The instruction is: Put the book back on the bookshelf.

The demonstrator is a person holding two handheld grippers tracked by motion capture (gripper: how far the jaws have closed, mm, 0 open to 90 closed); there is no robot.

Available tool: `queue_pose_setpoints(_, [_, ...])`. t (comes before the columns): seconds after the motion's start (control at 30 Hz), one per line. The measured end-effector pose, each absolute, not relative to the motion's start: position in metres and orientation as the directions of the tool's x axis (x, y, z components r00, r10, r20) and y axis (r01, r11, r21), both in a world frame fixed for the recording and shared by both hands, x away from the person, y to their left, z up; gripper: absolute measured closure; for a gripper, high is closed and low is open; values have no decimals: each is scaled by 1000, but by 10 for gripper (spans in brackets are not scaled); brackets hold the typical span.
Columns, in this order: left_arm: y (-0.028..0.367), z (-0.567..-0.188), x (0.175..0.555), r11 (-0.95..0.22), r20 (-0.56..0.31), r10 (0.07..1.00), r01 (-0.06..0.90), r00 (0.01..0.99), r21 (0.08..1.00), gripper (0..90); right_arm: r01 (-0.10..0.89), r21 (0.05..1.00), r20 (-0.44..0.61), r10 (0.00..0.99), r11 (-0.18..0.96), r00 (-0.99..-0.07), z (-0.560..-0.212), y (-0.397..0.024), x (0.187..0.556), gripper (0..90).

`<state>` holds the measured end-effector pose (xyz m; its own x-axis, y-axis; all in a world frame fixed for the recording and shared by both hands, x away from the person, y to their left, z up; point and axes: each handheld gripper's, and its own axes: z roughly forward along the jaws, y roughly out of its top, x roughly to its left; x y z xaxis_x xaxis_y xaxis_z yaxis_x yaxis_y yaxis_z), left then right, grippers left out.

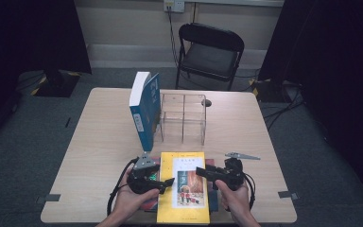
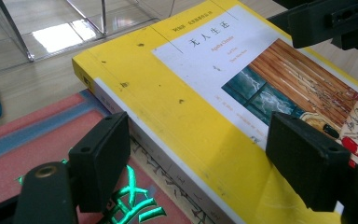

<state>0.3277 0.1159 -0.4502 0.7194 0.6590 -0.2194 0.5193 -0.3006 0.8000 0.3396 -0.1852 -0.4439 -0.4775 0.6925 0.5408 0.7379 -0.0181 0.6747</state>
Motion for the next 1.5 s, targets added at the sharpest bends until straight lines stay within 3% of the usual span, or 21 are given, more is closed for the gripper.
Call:
queue_pose_setpoints(0.73, [118,-451,329,-298,-230,649,521,725,800,220,817,562,711,579,-128,-399,-441,-196,327,514])
queue_pose_setpoints(1.13, [118,-451,329,-299,-229,649,520,726,800,219,852,519,725,565,-71,-395,-451,-189,321,524])
queue_pose_setpoints(1.5, [119,-450,330,-285,-251,650,536,718,795,230,861,508,744,517,-26,-424,-455,-173,352,561])
